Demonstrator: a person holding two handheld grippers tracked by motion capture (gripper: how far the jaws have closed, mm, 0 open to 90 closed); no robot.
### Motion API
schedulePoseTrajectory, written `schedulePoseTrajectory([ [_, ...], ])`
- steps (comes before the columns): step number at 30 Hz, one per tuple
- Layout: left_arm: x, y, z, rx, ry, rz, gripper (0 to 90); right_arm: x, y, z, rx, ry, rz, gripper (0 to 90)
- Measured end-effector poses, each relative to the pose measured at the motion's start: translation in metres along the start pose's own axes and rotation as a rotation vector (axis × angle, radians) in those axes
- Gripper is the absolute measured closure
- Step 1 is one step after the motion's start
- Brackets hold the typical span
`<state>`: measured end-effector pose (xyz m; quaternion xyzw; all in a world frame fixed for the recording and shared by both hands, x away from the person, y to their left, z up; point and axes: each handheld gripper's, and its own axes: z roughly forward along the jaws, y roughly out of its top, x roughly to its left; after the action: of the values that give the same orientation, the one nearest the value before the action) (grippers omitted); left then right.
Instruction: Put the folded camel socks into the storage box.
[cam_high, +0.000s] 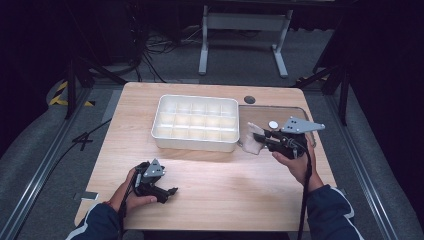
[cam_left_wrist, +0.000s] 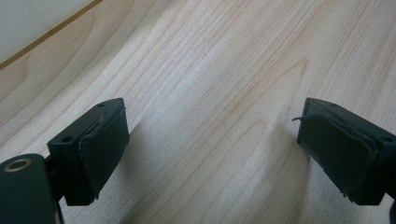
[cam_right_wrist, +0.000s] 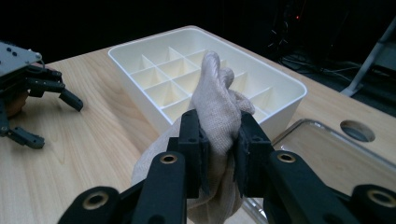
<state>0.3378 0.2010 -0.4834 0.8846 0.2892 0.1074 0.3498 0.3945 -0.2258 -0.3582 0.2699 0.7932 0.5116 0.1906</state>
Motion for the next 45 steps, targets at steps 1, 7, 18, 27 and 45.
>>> schedulePoseTrajectory([
  [1, 0.000, 0.000, 0.000, 0.000, 0.000, 0.000, 9.2, 0.000, 0.003, 0.001, 0.000, -0.001, -0.003, 75.5],
  [7, 0.000, 0.000, 0.000, 0.000, 0.000, -0.001, 9.2, -0.004, 0.018, 0.013, 0.011, 0.010, -0.019, 75.6],
  [18, 0.000, 0.000, 0.000, -0.002, 0.000, -0.002, 9.2, -0.004, 0.036, 0.054, 0.082, -0.016, -0.087, 75.6],
  [27, 0.000, 0.000, 0.000, 0.000, 0.000, 0.001, 9.2, -0.006, 0.035, 0.087, 0.158, -0.046, -0.129, 75.6],
  [45, 0.000, 0.000, 0.000, 0.000, 0.001, 0.000, 9.2, -0.005, 0.017, 0.123, 0.296, -0.083, -0.212, 75.5],
])
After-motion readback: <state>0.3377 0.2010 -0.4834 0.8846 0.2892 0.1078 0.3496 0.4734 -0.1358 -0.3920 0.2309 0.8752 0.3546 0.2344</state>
